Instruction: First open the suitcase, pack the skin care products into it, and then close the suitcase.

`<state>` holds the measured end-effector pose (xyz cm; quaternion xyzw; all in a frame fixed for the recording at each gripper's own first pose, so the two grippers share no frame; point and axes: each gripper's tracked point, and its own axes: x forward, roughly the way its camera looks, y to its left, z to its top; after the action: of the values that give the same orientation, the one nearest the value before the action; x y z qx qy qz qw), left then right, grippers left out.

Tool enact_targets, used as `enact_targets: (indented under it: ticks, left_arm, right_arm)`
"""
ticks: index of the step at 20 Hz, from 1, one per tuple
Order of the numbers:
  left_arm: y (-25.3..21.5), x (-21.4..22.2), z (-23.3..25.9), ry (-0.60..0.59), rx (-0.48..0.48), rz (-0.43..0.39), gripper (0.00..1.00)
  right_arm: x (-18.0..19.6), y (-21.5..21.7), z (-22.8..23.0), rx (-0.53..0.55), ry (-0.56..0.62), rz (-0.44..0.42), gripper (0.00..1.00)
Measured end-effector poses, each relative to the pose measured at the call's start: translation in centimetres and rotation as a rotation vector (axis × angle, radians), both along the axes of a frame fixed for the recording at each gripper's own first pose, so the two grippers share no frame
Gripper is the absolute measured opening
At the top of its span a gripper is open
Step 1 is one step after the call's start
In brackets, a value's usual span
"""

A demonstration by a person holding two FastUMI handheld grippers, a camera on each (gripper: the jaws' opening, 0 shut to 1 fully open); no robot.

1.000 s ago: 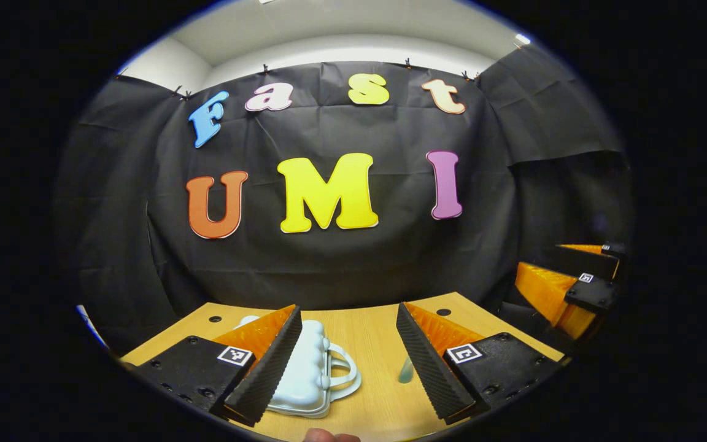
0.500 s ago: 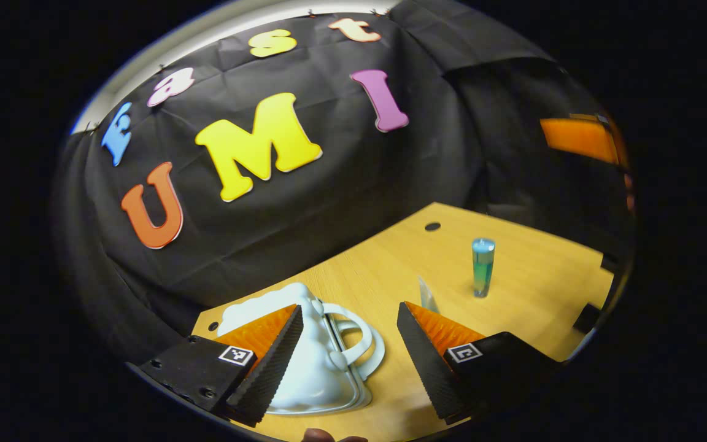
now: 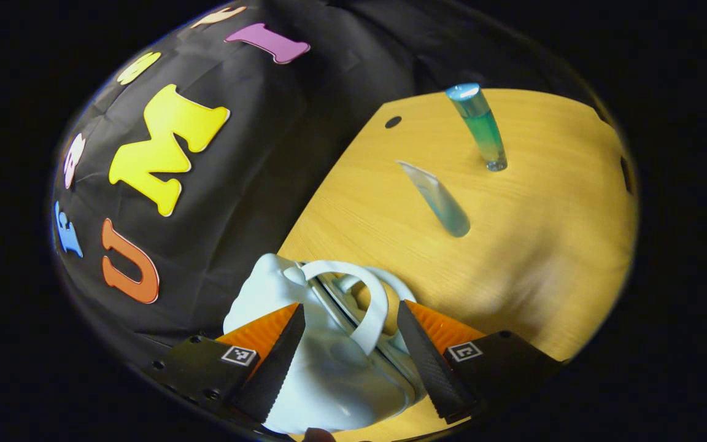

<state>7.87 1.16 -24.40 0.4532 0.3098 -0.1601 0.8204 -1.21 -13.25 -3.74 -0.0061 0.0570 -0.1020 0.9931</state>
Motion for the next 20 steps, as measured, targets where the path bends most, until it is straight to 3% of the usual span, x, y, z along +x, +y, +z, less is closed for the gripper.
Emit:
enact_targets:
  ticks: [6, 10, 11, 15, 17, 20]
  left_arm:
    - [0.0, 1.6, -1.4, 0.042, 0.097, -0.016, 0.80]
    - [0.3, 1.2, -3.1, 0.119, 0.126, -0.005, 0.59]
    - [0.1, 1.0, -3.1, 0.124, 0.122, -0.008, 0.40]
    - [-0.3, 1.9, -0.8, 0.035, 0.112, -0.035, 0.18]
    - [0.4, 2.2, 1.1, -0.004, 0.077, -0.008, 0.09]
    - [1.0, 2.3, 4.0, -0.061, 0.003, 0.021, 0.04]
  right_arm:
    - [-0.3, -1.2, -0.8, 0.042, 0.025, -0.051, 0.80]
    - [-0.5, -0.8, -0.5, 0.044, 0.017, -0.061, 0.80]
    - [-0.7, -0.7, -0.4, 0.037, 0.015, -0.060, 0.80]
    - [-1.0, -0.3, -0.7, 0.039, 0.025, -0.059, 0.80]
    - [-1.2, 0.2, -0.4, 0.045, 0.016, -0.057, 0.80]
    - [-1.0, 1.7, -0.3, 0.040, 0.005, -0.030, 0.80]
